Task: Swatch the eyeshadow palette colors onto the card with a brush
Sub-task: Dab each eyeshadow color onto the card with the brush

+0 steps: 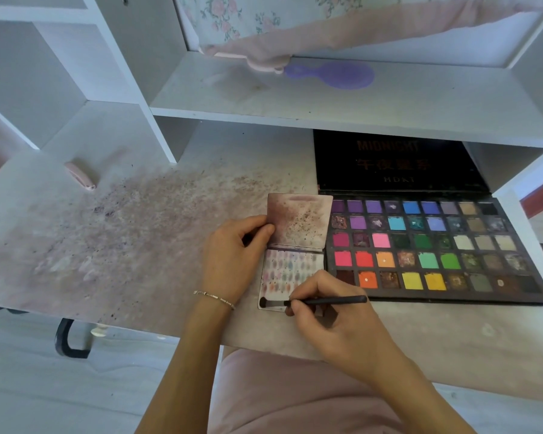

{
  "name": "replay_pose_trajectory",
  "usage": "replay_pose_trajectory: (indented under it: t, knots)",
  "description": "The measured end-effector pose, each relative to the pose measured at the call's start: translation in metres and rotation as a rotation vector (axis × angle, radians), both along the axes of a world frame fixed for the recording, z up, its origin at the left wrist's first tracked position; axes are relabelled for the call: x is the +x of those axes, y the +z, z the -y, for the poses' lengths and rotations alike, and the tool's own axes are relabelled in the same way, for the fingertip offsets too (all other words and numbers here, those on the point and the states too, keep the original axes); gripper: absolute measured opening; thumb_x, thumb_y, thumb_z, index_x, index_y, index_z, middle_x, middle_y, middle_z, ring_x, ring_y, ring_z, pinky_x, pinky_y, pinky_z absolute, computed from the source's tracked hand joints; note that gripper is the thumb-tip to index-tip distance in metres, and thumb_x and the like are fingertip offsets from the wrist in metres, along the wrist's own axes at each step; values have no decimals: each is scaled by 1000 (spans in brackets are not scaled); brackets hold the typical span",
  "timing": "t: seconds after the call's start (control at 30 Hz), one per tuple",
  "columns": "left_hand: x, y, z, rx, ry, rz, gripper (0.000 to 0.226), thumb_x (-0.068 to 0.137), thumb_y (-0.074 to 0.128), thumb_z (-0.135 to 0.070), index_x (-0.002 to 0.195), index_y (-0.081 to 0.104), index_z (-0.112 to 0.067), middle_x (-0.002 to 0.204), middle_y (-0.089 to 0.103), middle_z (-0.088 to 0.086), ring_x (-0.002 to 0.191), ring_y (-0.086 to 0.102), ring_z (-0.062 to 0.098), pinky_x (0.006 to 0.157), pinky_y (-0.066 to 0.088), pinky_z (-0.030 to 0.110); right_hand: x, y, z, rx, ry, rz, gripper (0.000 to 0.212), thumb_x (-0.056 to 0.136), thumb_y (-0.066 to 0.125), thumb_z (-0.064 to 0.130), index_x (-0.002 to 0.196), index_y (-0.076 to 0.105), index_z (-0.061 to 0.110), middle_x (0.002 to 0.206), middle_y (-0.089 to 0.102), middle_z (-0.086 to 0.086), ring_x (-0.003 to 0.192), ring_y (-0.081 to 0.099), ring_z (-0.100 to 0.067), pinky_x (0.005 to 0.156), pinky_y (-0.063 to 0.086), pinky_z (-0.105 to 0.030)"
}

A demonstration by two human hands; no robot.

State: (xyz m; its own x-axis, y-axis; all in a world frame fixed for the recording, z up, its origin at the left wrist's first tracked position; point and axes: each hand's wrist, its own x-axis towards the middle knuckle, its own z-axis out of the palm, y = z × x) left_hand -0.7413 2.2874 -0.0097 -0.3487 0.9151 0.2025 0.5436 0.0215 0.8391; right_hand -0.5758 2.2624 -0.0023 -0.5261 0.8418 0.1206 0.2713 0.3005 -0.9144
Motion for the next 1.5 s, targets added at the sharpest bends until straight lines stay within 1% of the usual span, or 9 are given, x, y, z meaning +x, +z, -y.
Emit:
replay_pose_trajectory:
  t: [0.1, 0.17, 0.47, 0.6, 0.73, 0.9, 1.1, 1.2, 1.5]
  knots:
    - [0, -1, 0, 0, 13, -4, 14, 82, 63, -16, 91, 72, -22, 75, 61, -23, 78, 62, 12, 73, 48, 29, 0, -1, 0, -1, -18, 0, 4, 78, 56, 19, 74, 57, 19, 73, 60, 5, 70, 55, -10, 61, 39, -13]
    - [0, -1, 0, 6, 12, 1, 12, 82, 63, -17, 88, 71, -24, 74, 67, -14, 72, 60, 5, 71, 48, 28, 0, -1, 0, -2, -23, -3, 4, 78, 56, 19, 74, 56, 21, 73, 60, 4, 71, 55, -11, 61, 40, -13]
    - [0, -1, 0, -10, 14, -14, 12, 82, 63, -17, 89, 72, -19, 81, 72, 1, 79, 63, 18, 74, 50, 42, -1, -3, -1, 26, -34, -31, 4, 79, 56, 22, 75, 56, 24, 76, 60, 7, 70, 55, -7, 60, 39, -10]
    - [-1, 0, 0, -18, 0, -15, 14, 83, 62, -17, 92, 72, -20, 82, 71, -3, 81, 64, 17, 76, 51, 43, 4, -3, -1, -18, -85, -195, 5, 78, 53, 27, 79, 57, 30, 78, 63, 12, 75, 63, -12, 65, 51, -27]
    - [-1, 1, 0, -7, 1, -30, 16, 83, 62, -16, 95, 72, -20, 80, 62, -18, 81, 62, 15, 76, 50, 39, 12, -2, -8, 42, -212, -277, 12, 79, 51, 25, 84, 60, 32, 82, 63, 15, 75, 63, -8, 66, 51, -18]
    - [-2, 0, -1, -3, -15, -51, 16, 84, 61, -17, 95, 72, -22, 79, 61, -23, 80, 62, 14, 74, 50, 37, 36, 1, -23, 187, -366, -201, 18, 82, 48, 22, 87, 60, 35, 85, 59, 20, 75, 58, -3, 64, 47, -11]
    - [-2, -2, -2, 16, -2, -67, 17, 83, 62, -15, 96, 72, -20, 79, 58, -24, 79, 61, 15, 75, 50, 38, 52, 1, -32, 277, -575, -55, 11, 83, 37, 29, 80, 46, 35, 66, 55, 11, 64, 54, 7, 56, 37, 1]
    - [-2, -2, -2, 12, 0, -76, 17, 83, 62, -14, 97, 71, -19, 81, 60, -20, 80, 61, 16, 76, 50, 40, 50, 0, -32, 293, -584, 19, 18, 84, 40, 18, 75, 42, 34, 57, 49, 13, 58, 50, 14, 51, 33, 3]
    - [-1, 0, -2, 8, -3, -76, 17, 83, 61, -14, 97, 71, -18, 81, 59, -21, 79, 61, 15, 76, 49, 38, 49, -1, -33, 254, -518, 102, 19, 81, 39, 16, 71, 38, 32, 57, 46, 11, 65, 53, 4, 50, 39, -9]
